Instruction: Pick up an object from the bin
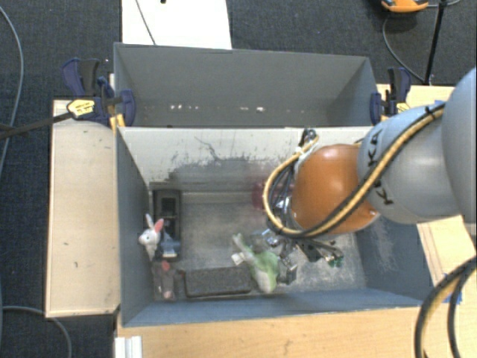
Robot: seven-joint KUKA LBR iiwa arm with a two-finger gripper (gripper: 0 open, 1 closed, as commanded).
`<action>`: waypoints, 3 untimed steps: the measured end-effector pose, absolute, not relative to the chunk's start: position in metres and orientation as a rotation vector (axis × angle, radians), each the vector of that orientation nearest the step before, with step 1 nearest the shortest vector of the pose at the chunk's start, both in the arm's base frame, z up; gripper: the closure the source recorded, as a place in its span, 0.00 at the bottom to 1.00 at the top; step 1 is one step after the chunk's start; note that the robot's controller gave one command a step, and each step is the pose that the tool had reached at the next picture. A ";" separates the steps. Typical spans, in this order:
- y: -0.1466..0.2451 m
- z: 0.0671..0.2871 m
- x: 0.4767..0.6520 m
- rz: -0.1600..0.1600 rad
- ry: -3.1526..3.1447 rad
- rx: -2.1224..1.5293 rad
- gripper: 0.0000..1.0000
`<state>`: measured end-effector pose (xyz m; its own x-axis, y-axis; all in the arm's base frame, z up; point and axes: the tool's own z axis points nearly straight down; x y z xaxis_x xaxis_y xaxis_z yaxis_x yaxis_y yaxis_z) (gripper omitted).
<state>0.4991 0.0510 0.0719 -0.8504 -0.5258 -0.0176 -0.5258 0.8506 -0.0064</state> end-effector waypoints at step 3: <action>0.036 0.072 0.539 0.001 3.006 -0.841 1.00</action>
Offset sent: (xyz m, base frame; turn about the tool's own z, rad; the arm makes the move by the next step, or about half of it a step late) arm 0.0517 -0.0163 0.0007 -0.0922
